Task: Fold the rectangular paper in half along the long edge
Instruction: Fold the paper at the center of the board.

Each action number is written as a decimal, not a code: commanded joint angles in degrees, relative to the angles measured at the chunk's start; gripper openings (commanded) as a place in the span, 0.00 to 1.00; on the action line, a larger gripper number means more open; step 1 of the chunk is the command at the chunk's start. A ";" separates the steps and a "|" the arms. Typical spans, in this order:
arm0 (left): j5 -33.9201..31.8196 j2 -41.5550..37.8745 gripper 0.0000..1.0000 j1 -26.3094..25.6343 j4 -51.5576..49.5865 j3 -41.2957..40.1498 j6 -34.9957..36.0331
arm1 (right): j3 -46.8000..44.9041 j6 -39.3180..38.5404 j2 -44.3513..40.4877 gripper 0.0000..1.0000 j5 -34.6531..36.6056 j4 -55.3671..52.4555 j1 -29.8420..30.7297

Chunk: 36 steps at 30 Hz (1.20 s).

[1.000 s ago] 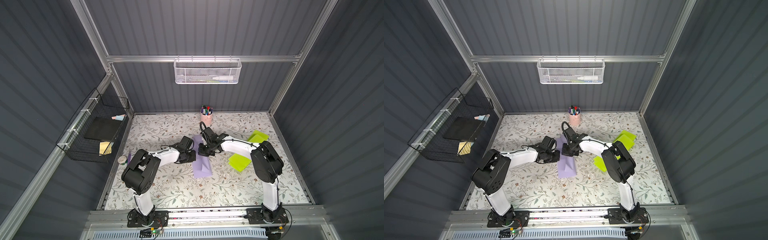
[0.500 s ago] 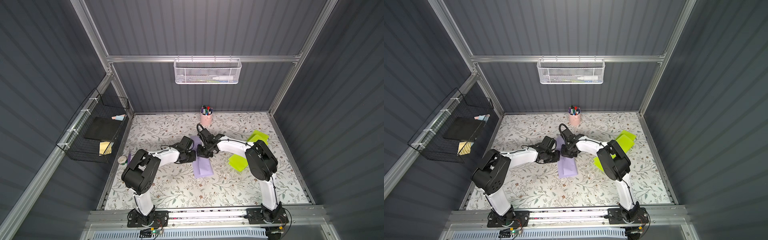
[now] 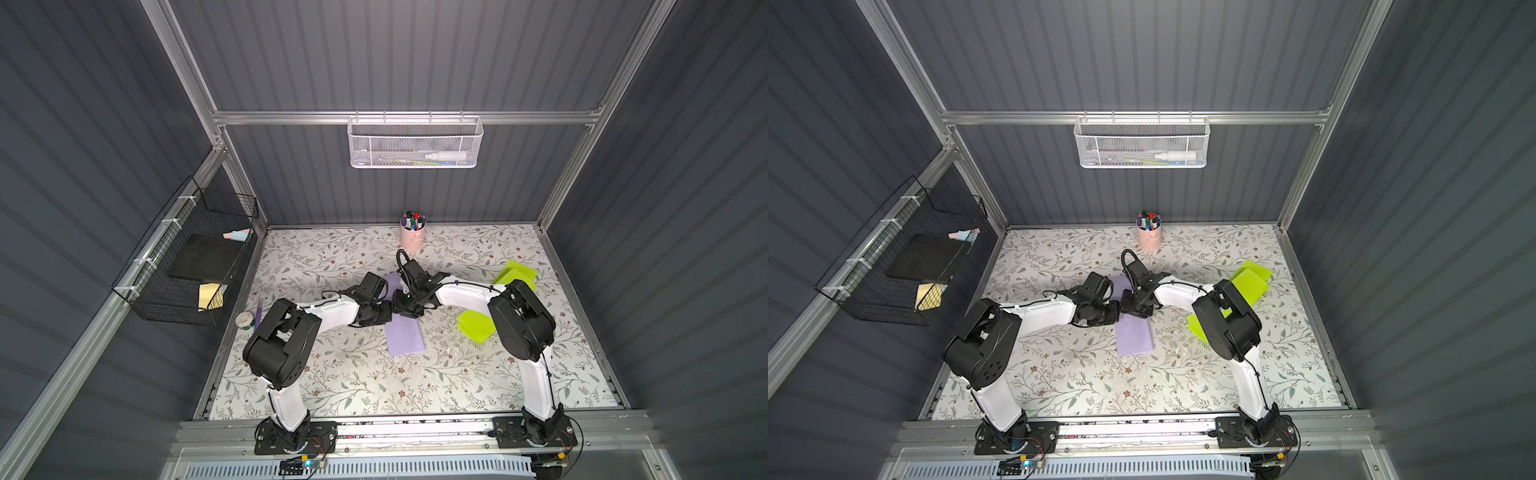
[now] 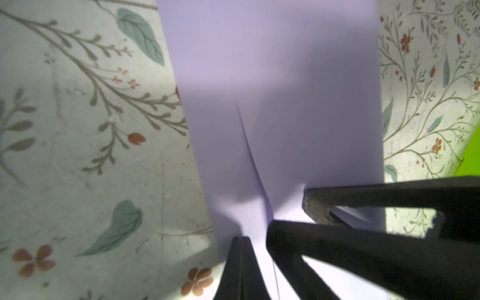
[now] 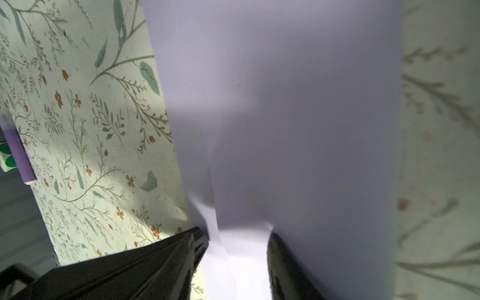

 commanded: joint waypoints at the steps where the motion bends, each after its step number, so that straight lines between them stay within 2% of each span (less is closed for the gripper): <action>1: -0.58 1.59 0.00 0.22 -4.18 -1.25 0.30 | -3.44 2.19 0.36 0.35 -2.02 2.01 -0.92; 5: -0.53 1.63 0.00 0.21 -4.19 -1.13 0.30 | -6.59 3.46 -0.07 0.10 -4.64 4.84 -1.84; 8: -0.10 1.66 0.00 0.21 -4.33 -0.83 0.19 | -7.66 3.48 -0.17 0.00 -5.16 5.66 -2.09; 17: 0.42 -2.00 0.02 0.21 -3.47 4.88 -0.32 | -8.99 3.26 0.64 0.00 -5.96 6.07 -2.12; 27: 0.79 2.15 0.03 0.21 -1.53 7.50 -0.97 | -9.80 2.83 -0.28 0.00 -5.76 5.87 -2.25; 36: 0.43 5.59 0.02 0.24 0.08 5.92 -1.38 | -11.65 3.23 -2.01 0.00 -6.97 8.69 -2.69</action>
